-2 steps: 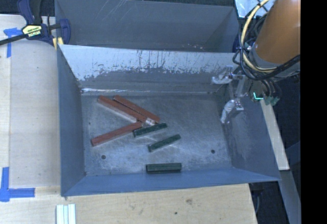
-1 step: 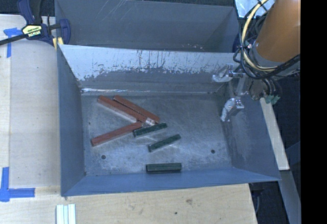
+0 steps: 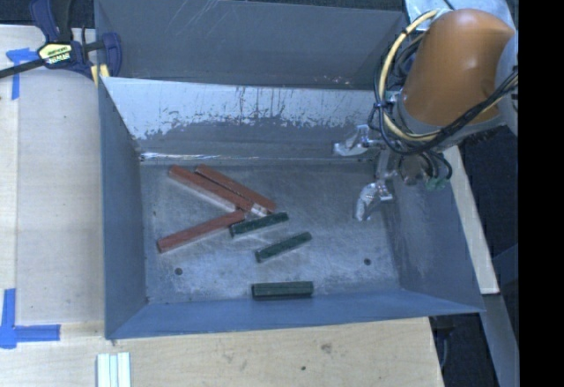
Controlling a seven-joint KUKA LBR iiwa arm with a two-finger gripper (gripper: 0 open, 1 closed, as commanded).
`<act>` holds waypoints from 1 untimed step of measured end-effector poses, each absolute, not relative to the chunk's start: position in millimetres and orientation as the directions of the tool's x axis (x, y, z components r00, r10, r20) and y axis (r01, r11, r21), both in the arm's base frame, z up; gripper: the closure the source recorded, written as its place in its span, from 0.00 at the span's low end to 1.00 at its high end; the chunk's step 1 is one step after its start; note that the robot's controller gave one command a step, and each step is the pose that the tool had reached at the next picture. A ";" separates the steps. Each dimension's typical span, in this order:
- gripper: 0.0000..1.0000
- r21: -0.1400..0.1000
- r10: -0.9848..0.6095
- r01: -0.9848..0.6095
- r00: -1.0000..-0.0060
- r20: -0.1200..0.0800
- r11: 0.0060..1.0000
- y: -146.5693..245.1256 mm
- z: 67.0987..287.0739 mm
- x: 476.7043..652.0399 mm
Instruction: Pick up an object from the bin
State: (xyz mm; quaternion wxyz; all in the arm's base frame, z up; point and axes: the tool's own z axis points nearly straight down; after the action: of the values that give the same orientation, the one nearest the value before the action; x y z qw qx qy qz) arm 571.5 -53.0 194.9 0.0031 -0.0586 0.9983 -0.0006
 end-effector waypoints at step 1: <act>0.00 0.001 -0.321 -0.321 -0.947 -0.002 0.947 13.1 159.6 550.9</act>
Offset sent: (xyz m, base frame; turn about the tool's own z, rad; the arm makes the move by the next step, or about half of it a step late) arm 0.0052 0.0933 -0.0615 -0.0220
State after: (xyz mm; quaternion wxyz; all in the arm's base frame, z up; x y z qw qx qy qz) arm 550.9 13.1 159.6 0.0010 -0.1627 0.9867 0.0005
